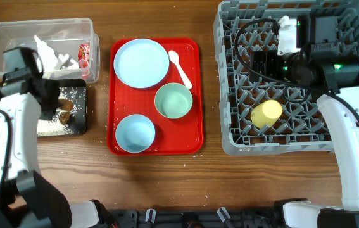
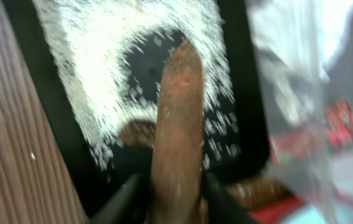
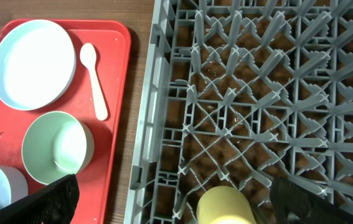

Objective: Sort waste into correct bins and load items into the dishwasher rack
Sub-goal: 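Grasp the carrot with the left gripper and move it over the black tray, then reach the right gripper to the green bowl and grasp its rim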

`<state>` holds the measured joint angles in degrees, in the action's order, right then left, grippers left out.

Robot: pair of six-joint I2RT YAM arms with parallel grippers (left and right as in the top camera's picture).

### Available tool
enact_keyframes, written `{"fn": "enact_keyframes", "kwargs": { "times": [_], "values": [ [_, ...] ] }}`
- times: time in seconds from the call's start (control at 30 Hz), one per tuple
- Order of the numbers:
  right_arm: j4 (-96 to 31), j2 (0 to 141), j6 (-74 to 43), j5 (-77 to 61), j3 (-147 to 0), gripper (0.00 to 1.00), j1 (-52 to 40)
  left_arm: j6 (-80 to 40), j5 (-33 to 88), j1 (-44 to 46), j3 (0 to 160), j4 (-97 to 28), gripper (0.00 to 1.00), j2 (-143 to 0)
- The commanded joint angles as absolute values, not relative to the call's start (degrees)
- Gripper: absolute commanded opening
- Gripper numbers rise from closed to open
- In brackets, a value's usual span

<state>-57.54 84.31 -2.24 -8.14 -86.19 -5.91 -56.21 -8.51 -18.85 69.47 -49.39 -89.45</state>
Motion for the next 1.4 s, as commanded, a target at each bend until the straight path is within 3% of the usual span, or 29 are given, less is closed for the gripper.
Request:
{"fn": "enact_keyframes", "kwargs": {
  "times": [0.0, 0.2, 0.3, 0.4, 0.5, 0.6, 0.83, 1.0, 1.37],
  "values": [
    [-57.2, 84.9, -1.7, -9.0, -86.9, 1.00, -6.2, -55.5, -11.2, -22.2, 67.4, -45.7, 0.47, -93.7],
    [-57.7, 84.9, -1.7, -8.9, -86.9, 0.99, -6.2, -55.8, -9.5, -22.7, 67.4, -38.5, 0.47, -99.9],
    [-57.2, 84.9, -1.5, -8.9, -86.9, 1.00, -6.2, -51.7, -3.0, -23.1, 68.1, -39.0, 0.51, -98.3],
    [-55.6, 84.9, -1.5, -9.8, -86.9, 1.00, -6.2, -47.5, 5.0, -24.3, 69.7, -40.8, 0.65, -92.6],
    [-52.6, 84.9, -1.5, -18.2, -86.9, 1.00, -6.2, -35.5, 10.3, -23.9, 70.0, -41.2, 0.87, -84.4],
    [-48.5, 85.5, -3.6, -23.9, -86.3, 0.99, -7.3, -26.3, 13.3, -22.9, 70.0, -41.1, 0.99, -77.8],
    [-46.7, 95.2, -8.1, -22.0, -86.3, 0.90, -18.6, -23.8, 13.0, -22.1, 70.0, -40.9, 1.00, -72.6],
    [-47.0, 102.4, -12.2, -13.1, -86.3, 0.85, -26.3, -23.8, 13.0, -22.1, 70.0, -40.9, 1.00, -72.9],
    [-50.4, 112.9, -13.5, -7.9, -86.2, 0.80, -28.3, -23.8, 13.0, -22.1, 70.0, -40.9, 1.00, -72.9]
  ]
}}
